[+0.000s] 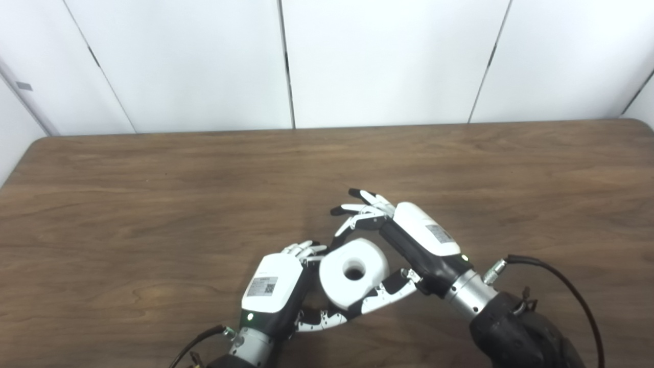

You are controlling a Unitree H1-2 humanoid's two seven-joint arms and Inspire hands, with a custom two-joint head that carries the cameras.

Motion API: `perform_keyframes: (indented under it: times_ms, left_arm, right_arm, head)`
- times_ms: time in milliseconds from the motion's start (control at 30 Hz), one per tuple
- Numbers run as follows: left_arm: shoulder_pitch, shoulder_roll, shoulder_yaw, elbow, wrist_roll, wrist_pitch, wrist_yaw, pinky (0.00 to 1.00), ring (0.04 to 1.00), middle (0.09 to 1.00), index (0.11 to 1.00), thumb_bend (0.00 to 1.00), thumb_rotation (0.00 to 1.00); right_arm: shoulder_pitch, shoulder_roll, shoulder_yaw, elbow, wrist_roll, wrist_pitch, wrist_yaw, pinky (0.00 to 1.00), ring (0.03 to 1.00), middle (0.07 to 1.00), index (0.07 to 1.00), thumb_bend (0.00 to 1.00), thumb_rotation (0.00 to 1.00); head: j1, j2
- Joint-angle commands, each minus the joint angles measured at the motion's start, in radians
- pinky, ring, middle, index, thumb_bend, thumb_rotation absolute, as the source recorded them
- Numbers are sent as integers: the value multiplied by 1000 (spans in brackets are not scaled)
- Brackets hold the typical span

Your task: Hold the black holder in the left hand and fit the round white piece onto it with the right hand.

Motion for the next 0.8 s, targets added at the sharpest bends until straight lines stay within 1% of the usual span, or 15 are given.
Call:
perform_keyframes:
  times_ms: [0, 333, 767]
  left_arm:
    - [13, 7, -13, 14, 13, 18, -54, 855, 872, 805, 488, 519, 49]
    - [12, 9, -11, 12, 10, 23, -63, 860, 876, 806, 488, 519, 49]
    - [9, 3, -11, 16, 13, 21, -60, 854, 872, 802, 488, 519, 48]
  right_arm:
    - [-3, -14, -14, -10, -10, 21, 18, 1000, 984, 848, 484, 524, 136]
    - [-8, -28, -40, -36, -13, 44, 38, 1000, 981, 850, 484, 524, 136]
    - [-10, -20, -26, -18, -17, 45, 41, 1000, 980, 852, 485, 525, 138]
  head:
    - [-1, 1]
    - [-5, 1]
    - [-2, 3]
